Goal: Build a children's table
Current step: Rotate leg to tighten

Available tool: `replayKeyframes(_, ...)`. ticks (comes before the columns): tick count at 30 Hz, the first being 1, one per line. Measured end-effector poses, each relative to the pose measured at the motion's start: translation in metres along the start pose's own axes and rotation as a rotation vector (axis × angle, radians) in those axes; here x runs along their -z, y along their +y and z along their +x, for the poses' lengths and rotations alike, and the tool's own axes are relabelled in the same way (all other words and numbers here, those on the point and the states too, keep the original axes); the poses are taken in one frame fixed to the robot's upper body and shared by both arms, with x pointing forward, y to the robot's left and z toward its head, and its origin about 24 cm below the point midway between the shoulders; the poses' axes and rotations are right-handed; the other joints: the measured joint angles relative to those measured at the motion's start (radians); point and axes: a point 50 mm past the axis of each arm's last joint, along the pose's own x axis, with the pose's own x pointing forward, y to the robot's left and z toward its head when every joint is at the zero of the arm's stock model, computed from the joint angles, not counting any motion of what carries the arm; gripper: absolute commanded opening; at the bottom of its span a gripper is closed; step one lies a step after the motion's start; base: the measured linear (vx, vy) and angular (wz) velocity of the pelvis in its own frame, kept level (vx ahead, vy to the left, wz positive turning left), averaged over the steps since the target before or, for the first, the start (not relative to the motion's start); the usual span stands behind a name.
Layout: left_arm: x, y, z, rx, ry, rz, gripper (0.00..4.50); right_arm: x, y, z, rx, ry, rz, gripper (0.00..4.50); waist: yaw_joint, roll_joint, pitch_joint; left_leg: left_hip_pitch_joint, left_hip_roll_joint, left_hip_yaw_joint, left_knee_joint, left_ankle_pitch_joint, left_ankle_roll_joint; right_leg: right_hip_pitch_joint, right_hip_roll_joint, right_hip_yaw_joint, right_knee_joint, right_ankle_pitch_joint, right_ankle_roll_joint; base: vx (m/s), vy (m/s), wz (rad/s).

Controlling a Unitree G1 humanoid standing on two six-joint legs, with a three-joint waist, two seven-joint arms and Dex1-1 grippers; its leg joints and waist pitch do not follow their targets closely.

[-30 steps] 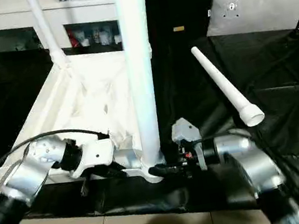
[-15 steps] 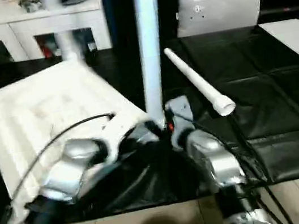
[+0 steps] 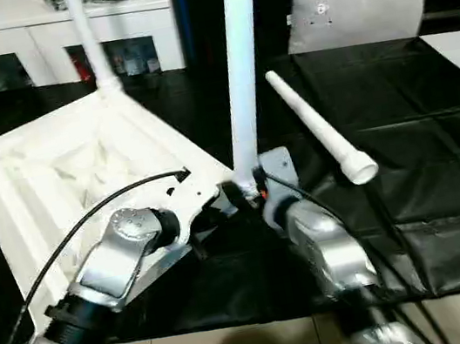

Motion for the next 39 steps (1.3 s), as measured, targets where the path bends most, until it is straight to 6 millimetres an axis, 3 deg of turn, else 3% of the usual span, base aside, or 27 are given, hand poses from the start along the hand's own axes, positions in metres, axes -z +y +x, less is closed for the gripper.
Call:
replayKeyframes(6, 0.010, 0.005, -0.013, 0.100, 0.000, 0.089, 0.00, -0.013, -0.011, -0.022, -0.179, -0.058, -0.078, 4.43, 0.024, 0.001, 0.000, -0.001, 0.000, 0.000, 0.000, 0.000, 0.000, 0.000, 0.000, 0.001, 0.000, 0.000, 0.000, 0.000, 0.000, 0.00)
replayKeyframes(11, 0.021, 0.008, -0.029, 0.234, 0.003, 0.196, 0.00, -0.012, -0.024, -0.046, -0.360, 0.034, -0.227, 4.43, 0.034, 0.001, 0.001, -0.002, 0.000, 0.000, 0.000, 0.000, 0.000, 0.000, 0.000, 0.000, -0.001, 0.000, 0.000, 0.000, 0.000, 0.00)
replayKeyframes(19, 0.029, 0.005, -0.043, 0.418, 0.029, 0.317, 0.00, -0.014, -0.010, -0.043, -0.600, 0.091, -0.334, 4.43, 0.046, 0.001, 0.000, -0.001, 0.000, 0.000, 0.000, 0.000, 0.000, 0.000, -0.001, 0.001, -0.001, 0.002, -0.003, 0.000, 0.000, 0.00)
replayKeyframes(24, 0.029, 0.004, -0.048, 0.489, 0.047, 0.382, 0.00, -0.010, -0.002, -0.043, -0.711, 0.106, -0.312, 4.28, 0.047, 0.000, 0.000, -0.001, 0.000, 0.001, 0.000, 0.000, 0.000, 0.001, -0.001, 0.001, -0.001, 0.002, -0.004, 0.000, 0.000, 0.00)
replayKeyframes(39, 0.031, 0.006, -0.049, 0.514, 0.041, 0.403, 0.00, -0.010, 0.000, -0.042, -0.803, 0.144, -0.296, 2.91, 0.047, 0.000, 0.000, 0.001, 0.000, 0.001, 0.000, 0.000, 0.000, 0.001, -0.001, 0.001, 0.000, 0.002, -0.004, 0.000, 0.000, 0.00)
